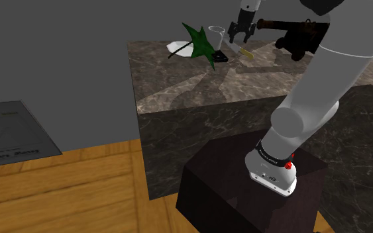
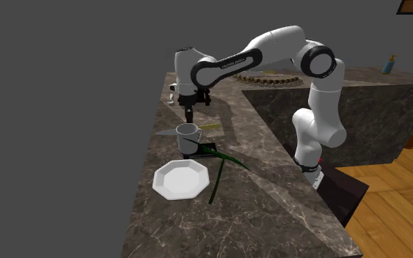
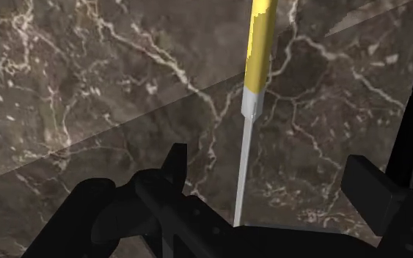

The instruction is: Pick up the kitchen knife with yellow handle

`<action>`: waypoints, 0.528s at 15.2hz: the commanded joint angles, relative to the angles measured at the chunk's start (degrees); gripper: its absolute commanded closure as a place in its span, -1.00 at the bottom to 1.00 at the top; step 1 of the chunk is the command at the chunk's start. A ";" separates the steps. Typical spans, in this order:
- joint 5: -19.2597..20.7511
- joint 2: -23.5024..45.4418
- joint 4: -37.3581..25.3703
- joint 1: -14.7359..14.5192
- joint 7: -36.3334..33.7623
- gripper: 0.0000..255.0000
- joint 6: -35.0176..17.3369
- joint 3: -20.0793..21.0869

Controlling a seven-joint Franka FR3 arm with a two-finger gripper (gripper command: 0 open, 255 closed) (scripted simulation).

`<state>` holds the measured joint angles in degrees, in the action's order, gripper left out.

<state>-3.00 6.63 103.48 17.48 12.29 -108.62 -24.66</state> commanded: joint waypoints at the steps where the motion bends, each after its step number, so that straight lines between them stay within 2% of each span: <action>1: -0.39 1.16 0.59 0.47 0.25 -1.00 -1.27 -0.32; 7: -0.84 2.02 3.12 0.63 0.55 -1.00 -4.58 -0.15; 8: -0.91 2.17 3.05 0.68 0.65 1.00 -4.65 -0.17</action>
<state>-3.98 8.65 106.37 17.89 12.93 -113.24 -24.51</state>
